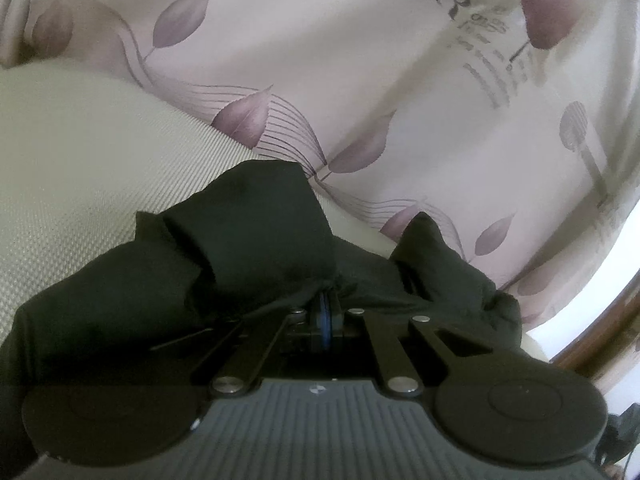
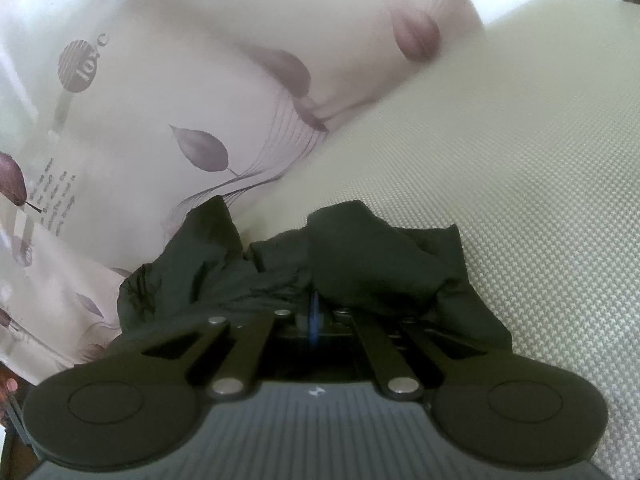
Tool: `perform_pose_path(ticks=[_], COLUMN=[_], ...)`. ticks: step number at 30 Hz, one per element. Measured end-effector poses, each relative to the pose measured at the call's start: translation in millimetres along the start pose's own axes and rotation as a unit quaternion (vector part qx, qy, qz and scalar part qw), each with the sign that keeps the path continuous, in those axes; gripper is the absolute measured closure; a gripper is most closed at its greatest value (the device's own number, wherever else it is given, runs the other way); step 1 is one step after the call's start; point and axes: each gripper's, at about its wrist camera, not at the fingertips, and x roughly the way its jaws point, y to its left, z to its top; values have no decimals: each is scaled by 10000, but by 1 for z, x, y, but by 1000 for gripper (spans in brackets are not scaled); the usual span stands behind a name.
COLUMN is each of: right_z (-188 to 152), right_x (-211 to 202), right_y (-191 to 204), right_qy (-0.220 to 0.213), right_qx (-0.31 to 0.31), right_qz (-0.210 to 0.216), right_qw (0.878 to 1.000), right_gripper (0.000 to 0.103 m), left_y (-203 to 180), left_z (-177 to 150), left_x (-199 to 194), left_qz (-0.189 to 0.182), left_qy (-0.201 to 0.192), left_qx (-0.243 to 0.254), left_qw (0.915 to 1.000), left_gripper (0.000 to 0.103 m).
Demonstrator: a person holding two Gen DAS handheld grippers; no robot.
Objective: Fold large clothes
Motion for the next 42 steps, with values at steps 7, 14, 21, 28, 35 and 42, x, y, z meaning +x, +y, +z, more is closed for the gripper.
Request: perform_pose_path(ticks=[7,14,21,28,35,42], right_z=[1,4,0,-7,-8,-18], right_x=[-1,-1,-5,-5,-5,-64], right_y=[0,20,20,38,50,101], right_qy=[39,231,112,-164,-194,-977], right_qx=[-101,-745,-974,-1699,-2043,-2266], right_qz=[3,-395,-426,-874,-1170,-1106], right_qw=[9999,9962,9943,9814,9717,9627], right_gripper=[103,103,103,103,103,46], left_y=[7,-8,9,9,-9,-71], left_z=[2,11,11,8,8,-5], left_x=[-14,-10,-7,-6,-12,-42], left_qz=[206,807,526,549,813,1348], left_qy=[-440,-157,1,-41,-99,-513], left_qx=[-203,525,115,133,576,2095], left_qw=[9986,9952,9985,9984,9950,9671], left_gripper=[92,92,92,92,89,0])
